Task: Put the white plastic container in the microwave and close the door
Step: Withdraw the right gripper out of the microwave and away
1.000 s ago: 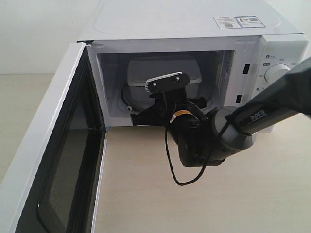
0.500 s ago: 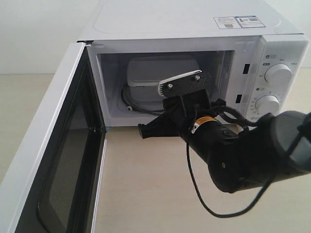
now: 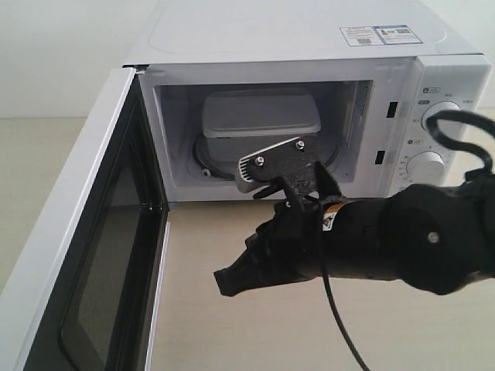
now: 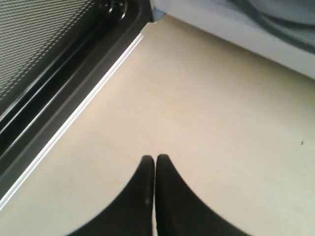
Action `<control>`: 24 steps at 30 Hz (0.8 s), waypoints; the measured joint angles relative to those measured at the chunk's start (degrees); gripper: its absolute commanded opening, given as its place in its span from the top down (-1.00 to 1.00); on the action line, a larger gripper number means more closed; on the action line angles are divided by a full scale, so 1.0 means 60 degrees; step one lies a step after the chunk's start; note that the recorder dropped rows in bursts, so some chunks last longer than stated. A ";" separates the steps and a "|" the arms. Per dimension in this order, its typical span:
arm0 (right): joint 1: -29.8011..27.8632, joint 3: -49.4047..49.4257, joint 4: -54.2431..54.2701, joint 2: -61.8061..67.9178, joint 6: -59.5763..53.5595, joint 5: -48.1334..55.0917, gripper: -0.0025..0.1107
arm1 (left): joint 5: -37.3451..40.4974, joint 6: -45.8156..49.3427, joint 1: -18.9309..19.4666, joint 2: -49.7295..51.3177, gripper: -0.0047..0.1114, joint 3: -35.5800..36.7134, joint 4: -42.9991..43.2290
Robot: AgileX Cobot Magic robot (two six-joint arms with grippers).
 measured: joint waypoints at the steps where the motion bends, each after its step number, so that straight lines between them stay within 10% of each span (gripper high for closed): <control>1: 0.0000 0.0000 0.0000 -0.0229 0.0000 0.0395 0.96 | 0.0000 0.0000 0.0000 0.0000 0.85 0.0000 0.0000; 24: 0.0000 -0.0129 -0.0392 -0.2614 0.0035 0.3898 0.96 | 0.0000 0.0000 0.0000 0.0000 0.85 0.0000 0.0000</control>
